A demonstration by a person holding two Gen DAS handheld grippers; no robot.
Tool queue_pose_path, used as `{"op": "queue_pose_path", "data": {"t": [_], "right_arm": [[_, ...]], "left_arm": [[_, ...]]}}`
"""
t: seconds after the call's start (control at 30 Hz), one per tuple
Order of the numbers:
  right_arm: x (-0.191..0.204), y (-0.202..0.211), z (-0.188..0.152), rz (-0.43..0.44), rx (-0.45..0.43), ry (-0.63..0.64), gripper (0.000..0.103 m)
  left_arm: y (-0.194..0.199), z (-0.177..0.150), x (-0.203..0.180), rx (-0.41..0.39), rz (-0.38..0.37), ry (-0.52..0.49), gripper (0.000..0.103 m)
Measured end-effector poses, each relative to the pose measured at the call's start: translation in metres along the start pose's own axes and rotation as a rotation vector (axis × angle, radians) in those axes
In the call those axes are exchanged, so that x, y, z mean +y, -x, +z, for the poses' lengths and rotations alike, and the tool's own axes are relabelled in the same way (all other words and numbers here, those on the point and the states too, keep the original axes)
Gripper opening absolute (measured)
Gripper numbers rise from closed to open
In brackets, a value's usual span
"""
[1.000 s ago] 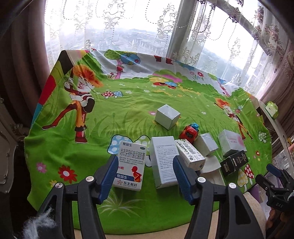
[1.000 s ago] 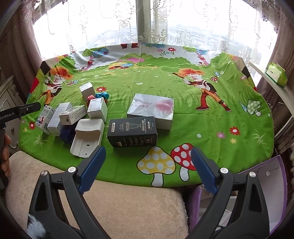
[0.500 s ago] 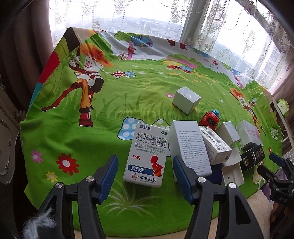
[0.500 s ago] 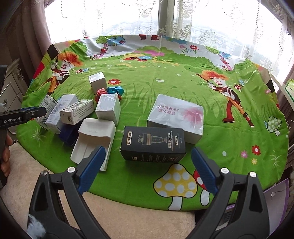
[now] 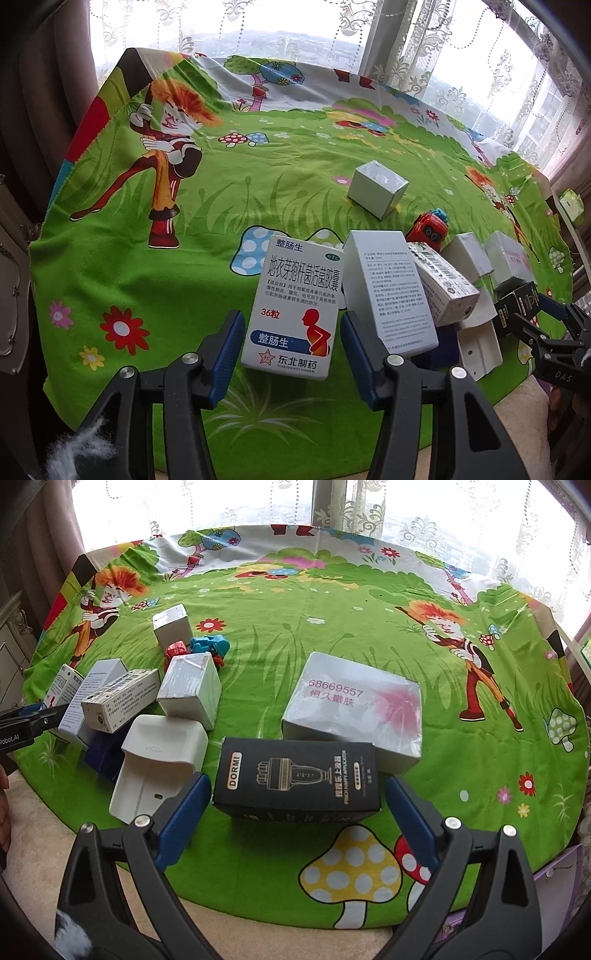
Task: Organize rigid objects
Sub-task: 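Grasp the white-blue printed medicine box with the left tool while the right tool grasps the black DORMI box, then carry both boxes over the purple box and open both tools to release them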
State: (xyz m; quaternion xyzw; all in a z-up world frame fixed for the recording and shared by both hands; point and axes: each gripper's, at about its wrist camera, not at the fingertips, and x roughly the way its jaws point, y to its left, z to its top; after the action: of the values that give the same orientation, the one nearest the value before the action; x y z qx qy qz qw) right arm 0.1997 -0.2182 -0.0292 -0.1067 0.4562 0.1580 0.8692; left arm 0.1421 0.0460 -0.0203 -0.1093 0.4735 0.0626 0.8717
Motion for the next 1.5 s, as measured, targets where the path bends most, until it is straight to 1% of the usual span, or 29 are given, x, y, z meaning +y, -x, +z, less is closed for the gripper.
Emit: {"op": "queue_pose_path", "data": {"t": [0.03,0.1,0.13,0.3,0.5,0.73,0.93,1.2,1.5], "right_arm": [[-0.001,-0.001,0.000,-0.001,-0.001,-0.004,0.096],[-0.001,-0.002,0.000,-0.006,0.003,-0.008,0.093],[-0.001,-0.003,-0.001,-0.006,0.005,-0.009,0.087],[0.000,0.000,-0.005,-0.007,-0.012,-0.009,0.087],[-0.002,0.006,-0.010,-0.005,-0.035,-0.019,0.087],[0.002,0.017,-0.016,-0.035,-0.055,-0.001,0.087],[0.001,0.028,-0.024,-0.044,-0.066,-0.006,0.087],[0.001,0.048,-0.037,-0.053,-0.088,-0.011,0.087],[-0.002,0.073,-0.055,-0.052,-0.112,-0.028,0.087]], "left_arm": [[-0.001,-0.001,0.000,0.002,0.001,0.001,0.045],[-0.001,-0.001,0.001,-0.001,-0.003,0.006,0.045],[0.000,-0.002,0.002,-0.004,-0.006,0.010,0.044],[0.006,-0.003,0.006,-0.033,-0.020,0.030,0.043],[0.018,-0.007,0.012,-0.084,-0.018,0.064,0.042],[0.027,-0.013,0.013,-0.098,-0.013,0.081,0.042],[0.037,-0.020,0.011,-0.112,-0.012,0.092,0.042],[0.058,-0.032,-0.007,-0.139,-0.040,0.064,0.042],[0.081,-0.047,-0.045,-0.169,-0.088,-0.029,0.042]]}}
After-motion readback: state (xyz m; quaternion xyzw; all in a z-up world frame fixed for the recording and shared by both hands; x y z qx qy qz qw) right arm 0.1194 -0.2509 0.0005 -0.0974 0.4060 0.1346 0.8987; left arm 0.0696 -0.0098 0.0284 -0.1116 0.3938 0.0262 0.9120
